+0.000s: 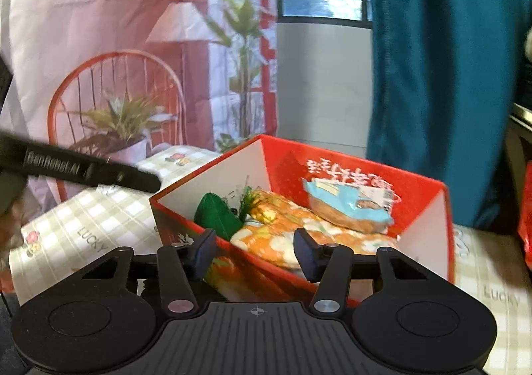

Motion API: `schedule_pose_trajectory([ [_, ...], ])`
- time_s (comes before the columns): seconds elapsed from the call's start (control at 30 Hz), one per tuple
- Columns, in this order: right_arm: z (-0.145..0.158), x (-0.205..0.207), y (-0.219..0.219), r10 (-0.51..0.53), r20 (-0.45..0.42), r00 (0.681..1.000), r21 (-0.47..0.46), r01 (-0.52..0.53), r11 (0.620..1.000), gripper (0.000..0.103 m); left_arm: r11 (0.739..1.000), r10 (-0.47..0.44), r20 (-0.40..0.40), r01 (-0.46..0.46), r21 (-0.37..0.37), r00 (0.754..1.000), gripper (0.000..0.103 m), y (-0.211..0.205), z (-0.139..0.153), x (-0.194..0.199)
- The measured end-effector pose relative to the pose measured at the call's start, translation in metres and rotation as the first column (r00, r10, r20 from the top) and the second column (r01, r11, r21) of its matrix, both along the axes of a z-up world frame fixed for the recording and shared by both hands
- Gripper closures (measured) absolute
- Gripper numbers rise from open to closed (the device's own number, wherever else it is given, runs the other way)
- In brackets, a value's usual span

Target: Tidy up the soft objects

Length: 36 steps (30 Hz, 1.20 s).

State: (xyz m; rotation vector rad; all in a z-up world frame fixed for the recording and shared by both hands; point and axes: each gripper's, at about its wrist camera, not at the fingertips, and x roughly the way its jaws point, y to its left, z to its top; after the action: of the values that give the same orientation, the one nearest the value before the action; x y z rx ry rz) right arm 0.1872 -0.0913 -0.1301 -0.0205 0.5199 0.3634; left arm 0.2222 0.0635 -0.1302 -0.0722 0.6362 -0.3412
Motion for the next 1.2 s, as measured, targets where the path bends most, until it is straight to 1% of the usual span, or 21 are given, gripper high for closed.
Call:
schedule_pose_trajectory([
  [0.17,-0.005,-0.025,-0.014,-0.025,-0.003,1.0,0.045,0.025,0.999,0.056,1.0,-0.029,-0.041,0.028,-0.01,0.999,0.056,0.003,-0.017,-0.024],
  [0.3,-0.014,-0.051,-0.026,-0.05,-0.014,0.999,0.083,0.051,0.995,0.057,1.0,-0.029,-0.086,0.029,-0.006,0.996,0.056,0.006,-0.036,-0.042],
  [0.43,-0.03,-0.076,-0.037,-0.079,-0.05,0.996,0.102,0.084,0.991,0.057,1.0,-0.002,-0.128,0.002,-0.004,0.992,0.056,0.009,-0.054,-0.05],
  [0.57,-0.052,-0.092,-0.048,-0.125,-0.116,0.985,0.109,0.138,0.984,0.057,0.999,0.044,-0.159,-0.041,0.017,0.986,0.054,0.009,-0.067,-0.048],
  [0.63,-0.064,-0.096,-0.052,-0.155,-0.154,0.976,0.1,0.171,0.98,0.057,0.998,0.057,-0.167,-0.053,0.029,0.984,0.051,0.009,-0.074,-0.046],
  [0.77,-0.087,-0.1,-0.061,-0.205,-0.237,0.95,0.101,0.234,0.967,0.057,0.996,0.081,-0.202,-0.074,0.042,0.976,0.051,0.012,-0.087,-0.047],
  [0.87,-0.099,-0.1,-0.067,-0.228,-0.275,0.934,0.109,0.266,0.958,0.058,0.995,0.101,-0.228,-0.096,0.034,0.968,0.051,0.017,-0.097,-0.052],
  [0.97,-0.107,-0.1,-0.068,-0.234,-0.3,0.925,0.11,0.277,0.954,0.058,0.994,0.111,-0.239,-0.106,0.033,0.965,0.049,0.019,-0.103,-0.055],
  [1.1,-0.113,-0.097,-0.059,-0.223,-0.308,0.925,0.081,0.259,0.963,0.058,0.994,0.105,-0.252,-0.1,0.032,0.962,0.045,0.015,-0.113,-0.06],
  [1.2,-0.118,-0.096,-0.054,-0.219,-0.307,0.926,0.052,0.246,0.968,0.058,0.995,0.09,-0.232,-0.079,0.054,0.969,0.041,0.008,-0.116,-0.063],
])
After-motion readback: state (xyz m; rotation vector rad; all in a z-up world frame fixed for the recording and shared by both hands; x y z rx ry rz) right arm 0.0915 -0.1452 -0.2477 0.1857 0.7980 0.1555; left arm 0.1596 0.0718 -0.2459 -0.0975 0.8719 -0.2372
